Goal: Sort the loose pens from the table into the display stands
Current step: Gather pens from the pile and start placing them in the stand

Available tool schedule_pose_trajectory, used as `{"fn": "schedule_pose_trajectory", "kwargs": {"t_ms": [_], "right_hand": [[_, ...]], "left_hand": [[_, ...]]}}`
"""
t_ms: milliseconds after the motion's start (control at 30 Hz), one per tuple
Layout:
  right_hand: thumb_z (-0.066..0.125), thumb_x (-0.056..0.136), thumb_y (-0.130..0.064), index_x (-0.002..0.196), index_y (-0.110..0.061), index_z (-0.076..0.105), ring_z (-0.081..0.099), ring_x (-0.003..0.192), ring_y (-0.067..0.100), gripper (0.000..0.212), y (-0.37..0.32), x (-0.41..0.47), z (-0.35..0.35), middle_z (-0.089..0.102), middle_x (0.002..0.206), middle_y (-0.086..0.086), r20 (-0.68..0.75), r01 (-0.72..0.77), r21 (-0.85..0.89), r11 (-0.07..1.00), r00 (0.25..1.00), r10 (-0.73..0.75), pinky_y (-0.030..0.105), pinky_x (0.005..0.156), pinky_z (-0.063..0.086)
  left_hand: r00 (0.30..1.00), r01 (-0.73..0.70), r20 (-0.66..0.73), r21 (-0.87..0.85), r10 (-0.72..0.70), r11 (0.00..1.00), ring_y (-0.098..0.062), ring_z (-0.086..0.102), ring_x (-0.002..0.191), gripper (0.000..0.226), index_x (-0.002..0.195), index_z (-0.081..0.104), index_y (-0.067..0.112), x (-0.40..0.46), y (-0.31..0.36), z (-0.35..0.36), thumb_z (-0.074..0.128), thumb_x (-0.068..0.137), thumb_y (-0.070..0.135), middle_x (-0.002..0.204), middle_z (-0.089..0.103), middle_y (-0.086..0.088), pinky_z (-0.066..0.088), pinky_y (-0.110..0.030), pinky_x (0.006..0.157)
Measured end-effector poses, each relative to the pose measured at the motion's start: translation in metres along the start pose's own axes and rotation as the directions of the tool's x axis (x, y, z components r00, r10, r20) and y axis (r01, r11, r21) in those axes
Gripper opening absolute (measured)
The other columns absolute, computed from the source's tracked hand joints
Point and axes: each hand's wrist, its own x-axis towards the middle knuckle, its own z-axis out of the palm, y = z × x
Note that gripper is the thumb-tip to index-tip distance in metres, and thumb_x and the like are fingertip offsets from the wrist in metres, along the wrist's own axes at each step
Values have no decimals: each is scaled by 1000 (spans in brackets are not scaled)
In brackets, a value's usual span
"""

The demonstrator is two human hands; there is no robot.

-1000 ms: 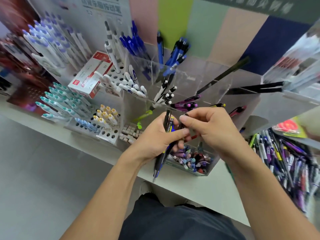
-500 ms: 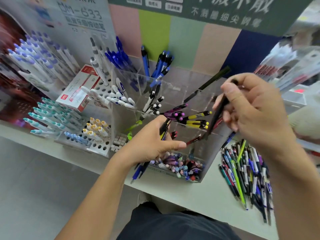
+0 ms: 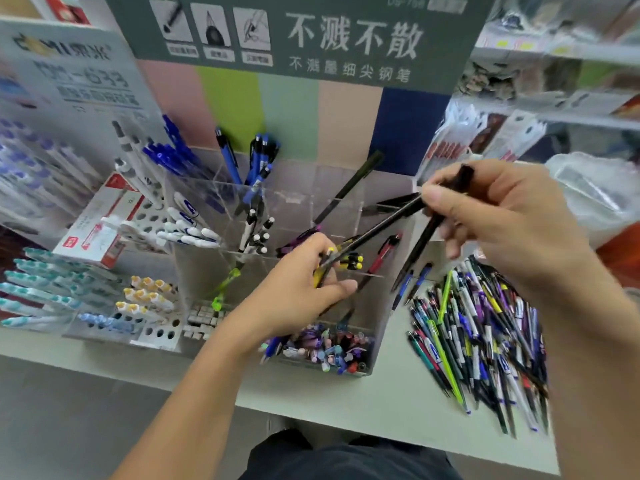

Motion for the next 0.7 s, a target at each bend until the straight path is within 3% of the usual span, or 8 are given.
{"fn": "schedule_pose_trajectory", "kwargs": {"t_ms": [100, 167, 233, 367, 567, 700], "right_hand": [[67, 93, -17, 88, -19, 67, 61, 54, 10, 6, -21, 13, -36, 64, 70, 0, -243, 134, -20, 991, 961, -135, 22, 48, 53], [64, 89, -28, 84, -27, 66, 64, 54, 9, 5, -29, 26, -44, 64, 71, -3, -283, 153, -80, 985, 944, -169, 24, 50, 56], [63, 86, -24, 76, -28, 65, 68, 55, 13, 11, -26, 40, -38, 65, 68, 1, -308, 134, -160, 978, 935, -179, 30, 53, 59], [66, 86, -10, 79, -10, 70, 73, 56, 15, 8, -11, 60, -10, 70, 71, 10, -324, 55, -321, 945, 931, -165, 38, 57, 63], [75, 85, -9, 77, -11, 72, 74, 61, 17, 9, 4, 69, 9, 72, 76, 10, -271, -82, -317, 945, 963, -8, 44, 68, 64], [78, 84, -10, 86, -10, 75, 70, 55, 12, 4, 6, 56, 9, 72, 74, 10, -167, -97, -412, 906, 986, 29, 26, 59, 60]], "left_hand": [[994, 50, -74, -304, -76, 951, -11, 37, 53, 21, 94, 46, 18, 2, 0, -3, 66, 95, 11, 67, 44, 5, 34, -24, 50], [990, 81, -37, -649, -137, 757, -14, 37, 51, 19, 95, 47, 14, 4, 3, -5, 55, 90, -3, 72, 41, -2, 32, -27, 48], [994, 55, -10, -828, -113, 558, -16, 40, 55, 26, 97, 48, 10, 4, 8, -7, 43, 75, -3, 73, 43, -4, 36, -28, 50], [991, -23, -88, -852, -101, 523, -16, 42, 63, 35, 101, 47, 8, 1, 6, -11, 27, 84, -15, 75, 48, -5, 38, -29, 55], [973, -123, -201, -866, -113, 484, -15, 52, 73, 32, 105, 47, 15, -7, -3, -25, 32, 99, -13, 84, 51, -3, 52, -28, 68], [940, -229, -302, -903, -160, 363, -15, 63, 80, 30, 97, 44, 16, -9, -7, -32, 36, 100, -13, 87, 56, -3, 57, -32, 85]]}}
